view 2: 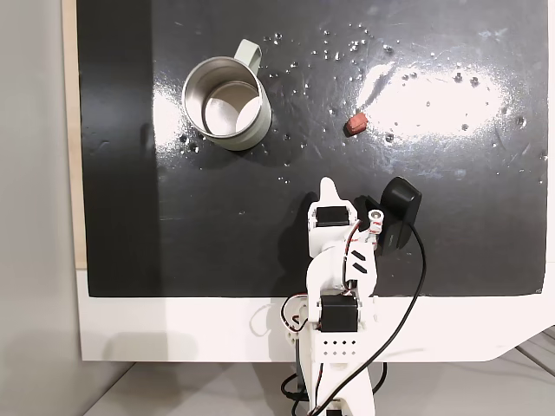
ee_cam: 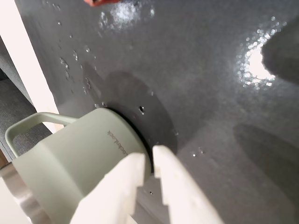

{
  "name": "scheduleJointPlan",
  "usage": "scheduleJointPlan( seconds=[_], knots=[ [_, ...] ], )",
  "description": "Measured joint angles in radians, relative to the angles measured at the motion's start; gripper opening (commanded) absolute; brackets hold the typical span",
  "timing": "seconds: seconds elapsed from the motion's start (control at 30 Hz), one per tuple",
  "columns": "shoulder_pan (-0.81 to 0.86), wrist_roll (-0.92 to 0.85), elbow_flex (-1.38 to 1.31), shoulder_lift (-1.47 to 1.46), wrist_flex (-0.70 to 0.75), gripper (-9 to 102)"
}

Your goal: Grasp a cube and put it in the cup.

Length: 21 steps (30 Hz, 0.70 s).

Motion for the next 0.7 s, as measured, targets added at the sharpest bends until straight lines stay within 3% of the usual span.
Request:
scheduleJointPlan(
  seconds=[0.7],
  knots=[
    [0.002, 0.028, 0.000, 0.000, 0.000, 0]
  ],
)
